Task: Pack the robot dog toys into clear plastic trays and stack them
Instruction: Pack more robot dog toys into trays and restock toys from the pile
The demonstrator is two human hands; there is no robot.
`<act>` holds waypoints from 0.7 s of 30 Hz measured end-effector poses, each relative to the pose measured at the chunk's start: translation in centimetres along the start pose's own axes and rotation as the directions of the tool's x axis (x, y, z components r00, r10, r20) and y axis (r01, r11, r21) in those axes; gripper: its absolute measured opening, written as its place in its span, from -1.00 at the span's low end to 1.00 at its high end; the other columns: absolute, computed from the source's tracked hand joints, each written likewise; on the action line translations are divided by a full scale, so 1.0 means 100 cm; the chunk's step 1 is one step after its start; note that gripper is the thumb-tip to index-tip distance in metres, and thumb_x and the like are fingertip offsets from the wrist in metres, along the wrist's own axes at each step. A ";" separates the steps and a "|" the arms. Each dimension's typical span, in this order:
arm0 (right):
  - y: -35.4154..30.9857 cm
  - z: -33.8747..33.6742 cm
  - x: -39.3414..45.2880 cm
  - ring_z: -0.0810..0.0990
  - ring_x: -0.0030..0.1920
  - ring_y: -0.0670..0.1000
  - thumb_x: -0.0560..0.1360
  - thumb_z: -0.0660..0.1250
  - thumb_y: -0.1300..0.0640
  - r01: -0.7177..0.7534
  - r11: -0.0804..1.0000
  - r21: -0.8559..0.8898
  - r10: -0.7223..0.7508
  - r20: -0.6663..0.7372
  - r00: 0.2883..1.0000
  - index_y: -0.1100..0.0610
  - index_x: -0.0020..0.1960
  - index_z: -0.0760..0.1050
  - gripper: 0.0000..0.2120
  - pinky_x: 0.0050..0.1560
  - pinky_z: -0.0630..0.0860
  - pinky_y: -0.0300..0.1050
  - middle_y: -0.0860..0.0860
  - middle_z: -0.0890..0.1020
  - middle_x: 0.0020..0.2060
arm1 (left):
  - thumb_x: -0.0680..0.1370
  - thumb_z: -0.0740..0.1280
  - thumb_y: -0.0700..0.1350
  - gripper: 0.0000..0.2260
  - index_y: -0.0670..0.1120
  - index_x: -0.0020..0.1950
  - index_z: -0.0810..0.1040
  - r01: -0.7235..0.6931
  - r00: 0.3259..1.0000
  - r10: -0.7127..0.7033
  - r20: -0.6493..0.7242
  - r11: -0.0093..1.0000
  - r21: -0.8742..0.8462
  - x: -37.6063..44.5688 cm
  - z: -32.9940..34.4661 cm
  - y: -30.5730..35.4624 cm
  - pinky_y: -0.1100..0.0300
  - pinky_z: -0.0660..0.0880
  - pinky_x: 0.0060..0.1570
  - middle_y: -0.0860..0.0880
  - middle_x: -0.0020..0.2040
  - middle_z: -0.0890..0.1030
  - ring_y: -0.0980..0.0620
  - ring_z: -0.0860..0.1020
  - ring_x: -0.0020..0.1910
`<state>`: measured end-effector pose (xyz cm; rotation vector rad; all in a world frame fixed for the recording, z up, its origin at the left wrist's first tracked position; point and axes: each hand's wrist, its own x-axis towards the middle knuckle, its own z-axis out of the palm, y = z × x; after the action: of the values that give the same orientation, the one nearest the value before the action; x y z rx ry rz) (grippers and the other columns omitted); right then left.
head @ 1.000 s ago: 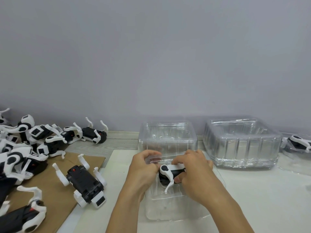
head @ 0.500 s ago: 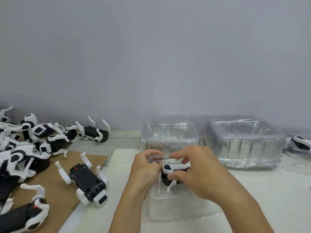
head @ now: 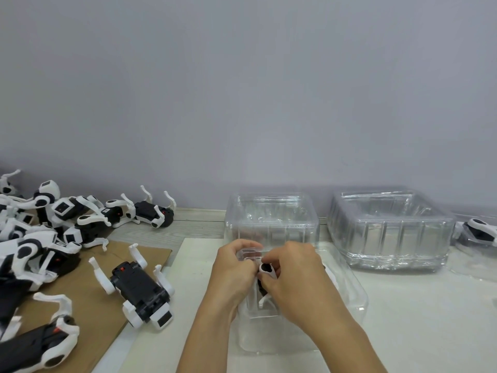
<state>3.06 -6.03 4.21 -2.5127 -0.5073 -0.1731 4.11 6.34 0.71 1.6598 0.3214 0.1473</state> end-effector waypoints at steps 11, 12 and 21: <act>0.001 -0.001 -0.002 0.39 -0.48 -0.08 0.50 0.39 0.15 0.013 0.999 0.029 -0.014 0.032 0.999 0.08 -0.26 0.62 -0.83 -0.49 0.29 -0.30 -0.09 0.42 -0.51 | 0.43 0.28 -0.44 -0.62 0.02 -0.05 0.65 0.005 1.000 -0.005 -0.004 1.000 0.018 0.001 0.000 -0.001 0.42 0.48 -0.33 0.04 -0.01 0.68 0.12 0.64 0.00; 0.001 -0.002 -0.003 0.43 -0.46 -0.09 0.51 0.39 0.14 0.018 0.999 0.039 -0.020 0.046 0.999 0.07 -0.24 0.64 -0.85 -0.48 0.33 -0.30 -0.09 0.47 -0.49 | 0.44 0.28 -0.44 -0.62 0.02 -0.05 0.65 0.003 1.000 -0.003 0.001 1.000 0.016 0.001 -0.001 -0.001 0.41 0.49 -0.31 0.04 0.00 0.68 0.12 0.64 0.01; 0.033 -0.032 0.001 0.56 -0.21 -0.23 0.49 0.47 0.07 -0.104 0.973 0.204 0.098 0.039 0.994 -0.09 0.08 0.66 -0.82 -0.24 0.44 -0.48 -0.17 0.59 -0.18 | 0.45 0.31 -0.46 -0.66 -0.03 -0.05 0.66 -0.009 1.000 0.009 0.016 1.000 0.014 0.003 -0.002 -0.002 0.47 0.46 -0.31 0.05 -0.04 0.68 0.30 0.63 -0.19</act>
<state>4.45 -10.32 5.26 -2.3342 -0.3858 -0.0432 4.31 6.66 0.56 1.6753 0.3039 0.1390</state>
